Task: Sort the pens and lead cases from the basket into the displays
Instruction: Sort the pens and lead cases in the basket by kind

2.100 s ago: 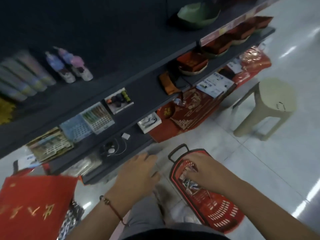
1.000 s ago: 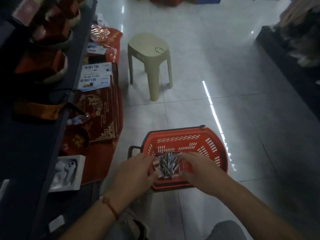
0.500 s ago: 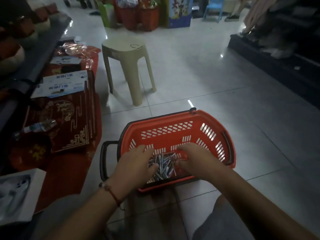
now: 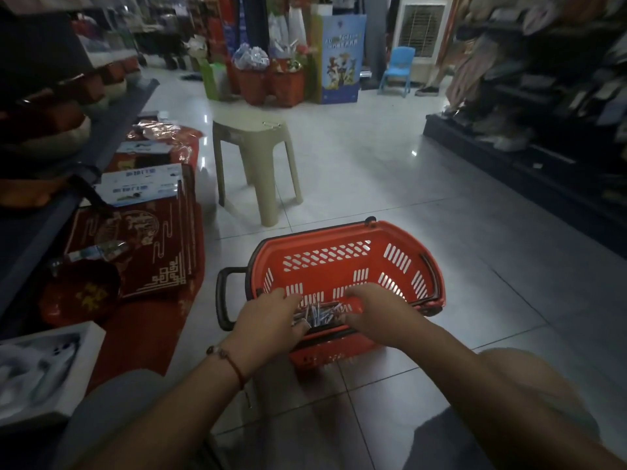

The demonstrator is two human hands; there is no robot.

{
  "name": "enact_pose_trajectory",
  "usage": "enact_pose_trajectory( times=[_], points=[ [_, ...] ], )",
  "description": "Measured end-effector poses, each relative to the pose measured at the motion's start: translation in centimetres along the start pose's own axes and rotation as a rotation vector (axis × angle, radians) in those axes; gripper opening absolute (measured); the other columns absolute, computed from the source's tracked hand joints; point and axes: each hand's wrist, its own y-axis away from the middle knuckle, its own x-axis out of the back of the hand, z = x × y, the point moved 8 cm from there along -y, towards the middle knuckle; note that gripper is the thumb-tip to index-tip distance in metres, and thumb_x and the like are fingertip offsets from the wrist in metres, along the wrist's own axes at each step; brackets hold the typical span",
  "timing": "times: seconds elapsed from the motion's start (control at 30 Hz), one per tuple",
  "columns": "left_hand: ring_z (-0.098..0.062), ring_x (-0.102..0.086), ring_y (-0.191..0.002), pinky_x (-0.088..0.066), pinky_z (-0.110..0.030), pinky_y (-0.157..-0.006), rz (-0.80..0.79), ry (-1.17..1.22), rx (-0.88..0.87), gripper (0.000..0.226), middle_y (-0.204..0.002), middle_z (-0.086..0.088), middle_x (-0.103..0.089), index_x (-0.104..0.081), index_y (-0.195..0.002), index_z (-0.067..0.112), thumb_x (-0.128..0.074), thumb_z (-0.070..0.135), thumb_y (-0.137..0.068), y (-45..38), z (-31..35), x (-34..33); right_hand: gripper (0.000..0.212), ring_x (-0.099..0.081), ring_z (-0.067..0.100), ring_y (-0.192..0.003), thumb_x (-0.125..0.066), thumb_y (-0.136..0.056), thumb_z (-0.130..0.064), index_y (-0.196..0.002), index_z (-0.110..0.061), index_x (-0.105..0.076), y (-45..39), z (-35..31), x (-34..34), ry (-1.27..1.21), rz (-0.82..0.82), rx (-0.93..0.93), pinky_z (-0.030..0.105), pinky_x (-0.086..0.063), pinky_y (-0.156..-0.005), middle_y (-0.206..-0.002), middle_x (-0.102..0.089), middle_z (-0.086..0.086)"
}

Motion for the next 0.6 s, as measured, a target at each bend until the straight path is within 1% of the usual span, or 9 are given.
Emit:
enact_pose_trajectory(
  times=[0.1,0.3,0.37,0.47,0.53,0.6],
  points=[
    [-0.021,-0.052,-0.117,-0.047,-0.038,-0.093,-0.020,-0.011,-0.001,0.056,-0.132,0.001,-0.052,-0.045,-0.138,0.025,-0.048,0.057,-0.092,-0.9,-0.2,-0.7,0.053,-0.055,0.021,-0.121,-0.063,-0.093,-0.041,-0.141,-0.023,-0.051,-0.4,0.1,-0.1,0.010,0.004,0.001,0.039,-0.048,-0.103,-0.137,-0.055,-0.001],
    [-0.021,-0.054,-0.112,-0.049,-0.037,-0.091,-0.065,-0.013,0.013,0.053,-0.126,0.001,-0.055,-0.047,-0.134,0.027,-0.048,0.057,-0.090,-3.5,-1.1,-4.9,0.048,-0.054,0.020,-0.123,-0.062,-0.094,-0.037,-0.140,-0.024,-0.053,-3.0,1.4,-1.3,-0.005,0.015,0.001,0.037,-0.045,-0.107,-0.137,-0.055,-0.002],
    [-0.019,-0.053,-0.114,-0.047,-0.035,-0.092,-0.053,0.005,0.018,0.054,-0.127,0.003,-0.055,-0.046,-0.136,0.029,-0.050,0.055,-0.089,-4.1,-1.7,-6.4,0.046,-0.056,0.017,-0.119,-0.062,-0.094,-0.036,-0.137,-0.025,-0.054,-4.3,2.2,-2.0,-0.036,0.028,-0.014,0.037,-0.046,-0.105,-0.135,-0.057,-0.004],
    [-0.019,-0.053,-0.113,-0.045,-0.036,-0.095,-0.071,0.019,0.017,0.051,-0.125,0.005,-0.056,-0.048,-0.134,0.029,-0.051,0.053,-0.089,-4.7,-2.7,-8.8,0.043,-0.059,0.014,-0.107,-0.064,-0.091,-0.037,-0.133,-0.027,-0.058,-6.3,3.2,-3.6,-0.054,0.005,-0.042,0.036,-0.051,-0.097,-0.128,-0.060,-0.006],
    [-0.018,-0.053,-0.112,-0.042,-0.038,-0.098,-0.108,0.009,-0.008,0.045,-0.122,0.005,-0.059,-0.052,-0.129,0.029,-0.047,0.051,-0.090,-5.0,-2.9,-9.9,0.045,-0.059,0.015,-0.107,-0.065,-0.090,-0.037,-0.133,-0.028,-0.056,-7.6,3.6,-5.0,-0.047,-0.041,-0.054,0.037,-0.051,-0.096,-0.127,-0.059,-0.006],
    [-0.016,-0.052,-0.115,-0.032,-0.042,-0.108,-0.146,0.032,-0.039,0.041,-0.121,0.007,-0.059,-0.055,-0.125,0.029,-0.042,0.052,-0.093,-5.2,-2.7,-10.4,0.049,-0.057,0.017,-0.113,-0.065,-0.089,-0.041,-0.135,-0.029,-0.053,-8.5,4.2,-6.5,-0.008,-0.089,-0.065,0.041,-0.050,-0.100,-0.129,-0.057,-0.006]
  ],
)
